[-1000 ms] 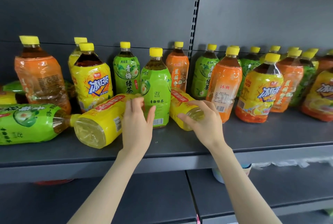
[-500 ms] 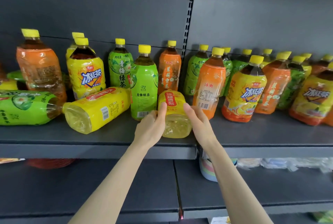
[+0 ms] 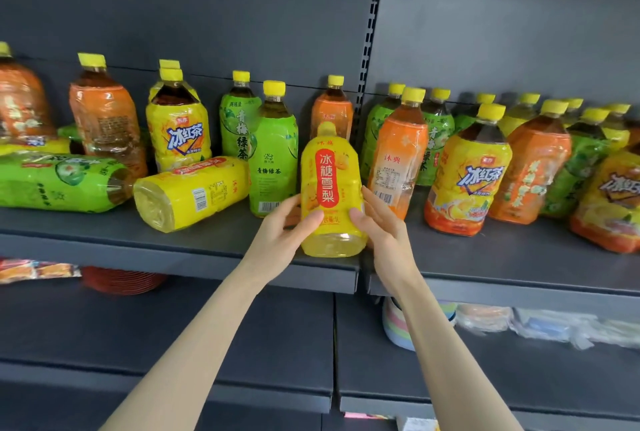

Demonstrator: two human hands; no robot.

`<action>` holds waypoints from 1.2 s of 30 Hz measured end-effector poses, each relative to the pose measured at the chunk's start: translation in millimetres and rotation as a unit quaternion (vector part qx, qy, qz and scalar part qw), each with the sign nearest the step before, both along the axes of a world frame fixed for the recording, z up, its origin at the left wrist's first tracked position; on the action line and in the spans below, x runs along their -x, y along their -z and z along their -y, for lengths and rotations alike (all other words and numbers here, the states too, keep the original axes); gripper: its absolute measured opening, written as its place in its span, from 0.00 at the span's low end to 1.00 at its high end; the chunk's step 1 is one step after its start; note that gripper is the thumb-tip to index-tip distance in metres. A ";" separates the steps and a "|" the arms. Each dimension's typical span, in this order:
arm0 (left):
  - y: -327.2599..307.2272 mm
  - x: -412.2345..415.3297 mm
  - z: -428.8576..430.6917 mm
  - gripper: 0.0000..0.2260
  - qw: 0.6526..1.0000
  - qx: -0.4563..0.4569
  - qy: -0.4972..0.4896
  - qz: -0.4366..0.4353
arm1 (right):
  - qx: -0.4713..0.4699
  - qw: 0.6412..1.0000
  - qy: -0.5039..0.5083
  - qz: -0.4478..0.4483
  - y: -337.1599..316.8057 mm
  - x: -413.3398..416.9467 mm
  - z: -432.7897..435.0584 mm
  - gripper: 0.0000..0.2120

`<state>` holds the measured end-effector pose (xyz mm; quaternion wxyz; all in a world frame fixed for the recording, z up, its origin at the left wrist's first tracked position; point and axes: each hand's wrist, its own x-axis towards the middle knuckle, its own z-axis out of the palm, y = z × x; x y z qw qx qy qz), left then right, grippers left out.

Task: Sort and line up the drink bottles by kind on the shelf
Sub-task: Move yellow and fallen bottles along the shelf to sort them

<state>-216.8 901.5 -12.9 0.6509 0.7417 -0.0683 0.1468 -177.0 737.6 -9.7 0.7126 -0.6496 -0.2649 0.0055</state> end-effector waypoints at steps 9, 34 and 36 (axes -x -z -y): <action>-3.9 -21.8 -16.4 0.26 0.995 -0.087 0.028 0.026 | 0.031 0.998 0.033 0.049 -2.7 -19.7 2.5 0.28; 0.6 -36.6 -20.0 0.14 0.933 -0.320 -0.159 0.042 | 0.337 0.878 0.292 0.176 -8.2 -34.0 -19.0 0.30; -0.4 -24.5 -22.8 0.12 0.926 -0.322 -0.186 0.063 | 0.353 0.859 0.319 0.187 -10.2 -25.1 -15.5 0.21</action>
